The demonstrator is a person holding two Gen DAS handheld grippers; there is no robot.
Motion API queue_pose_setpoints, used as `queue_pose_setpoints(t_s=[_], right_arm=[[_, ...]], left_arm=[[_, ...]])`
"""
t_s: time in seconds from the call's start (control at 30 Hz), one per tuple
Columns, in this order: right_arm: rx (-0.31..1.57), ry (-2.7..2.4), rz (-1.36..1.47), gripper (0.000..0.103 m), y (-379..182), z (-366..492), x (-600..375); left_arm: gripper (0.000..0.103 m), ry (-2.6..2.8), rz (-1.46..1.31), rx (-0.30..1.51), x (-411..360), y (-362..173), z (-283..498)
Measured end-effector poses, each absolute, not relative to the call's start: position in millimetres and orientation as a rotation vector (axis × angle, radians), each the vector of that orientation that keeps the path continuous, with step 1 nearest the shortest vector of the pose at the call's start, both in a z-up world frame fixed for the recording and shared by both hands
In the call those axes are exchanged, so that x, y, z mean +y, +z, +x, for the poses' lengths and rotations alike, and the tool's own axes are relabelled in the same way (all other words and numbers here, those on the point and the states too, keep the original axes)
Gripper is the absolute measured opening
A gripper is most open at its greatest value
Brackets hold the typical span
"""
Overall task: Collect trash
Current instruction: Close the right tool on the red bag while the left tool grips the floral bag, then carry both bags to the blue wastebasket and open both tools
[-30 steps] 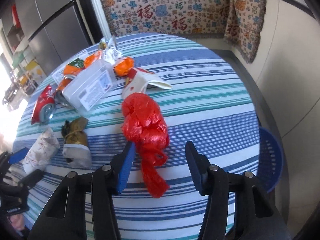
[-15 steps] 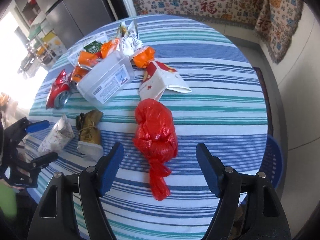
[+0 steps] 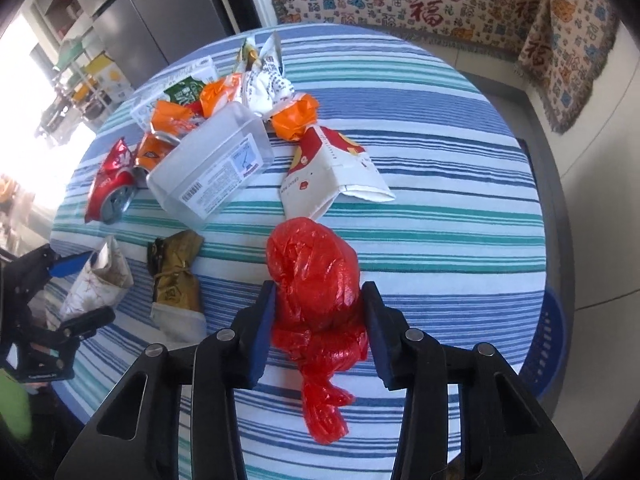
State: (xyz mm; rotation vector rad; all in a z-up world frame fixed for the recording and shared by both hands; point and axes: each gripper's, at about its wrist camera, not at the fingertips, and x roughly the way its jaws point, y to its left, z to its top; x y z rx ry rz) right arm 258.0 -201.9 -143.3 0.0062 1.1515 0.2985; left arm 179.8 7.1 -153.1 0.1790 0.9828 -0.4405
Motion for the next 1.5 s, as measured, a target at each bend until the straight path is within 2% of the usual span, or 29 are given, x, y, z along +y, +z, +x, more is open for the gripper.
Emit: queue_pose_setpoints(t_s=[0.2, 0.33, 0.5, 0.73, 0.93, 1.27, 1.4, 1.5], right_arm=[[1.095, 0.282, 0.111, 0.043, -124.6, 235.7, -239.9], [1.043, 0.181, 0.175, 0.043, -113.8, 222.2, -293.7], [1.013, 0.018, 0.252, 0.043, -113.7, 207.0, -374.1], [0.99, -0.124, 0.342, 0.043, -131.0, 200.5, -462.5], [0.993, -0.196, 0.42, 0.043, -161.9, 206.5, -516.1], [0.986, -0.199, 0.562, 0.045, -204.4, 215.6, -570.3], [0.978, -0.193, 0.616, 0.053, -213.8, 215.8, -580.9], [0.978, -0.19, 0.621, 0.057, -215.8, 217.9, -583.4]], left_arm=[[0.067, -0.47, 0.17, 0.905, -28.7, -110.3, 164.8], [0.067, -0.571, 0.153, 0.871, -88.4, -89.8, 163.8], [0.067, -0.683, 0.16, 0.881, -189.2, -90.7, 173.8], [0.067, -0.761, 0.155, 0.919, -327.5, -119.3, 202.2], [0.067, -0.787, 0.151, 0.99, -401.3, -168.3, 230.2], [0.07, -0.758, 0.164, 1.05, -446.7, -230.1, 263.1], [0.076, -0.74, 0.158, 1.081, -452.6, -241.3, 271.6], [0.076, -0.741, 0.152, 1.082, -454.5, -243.0, 268.7]])
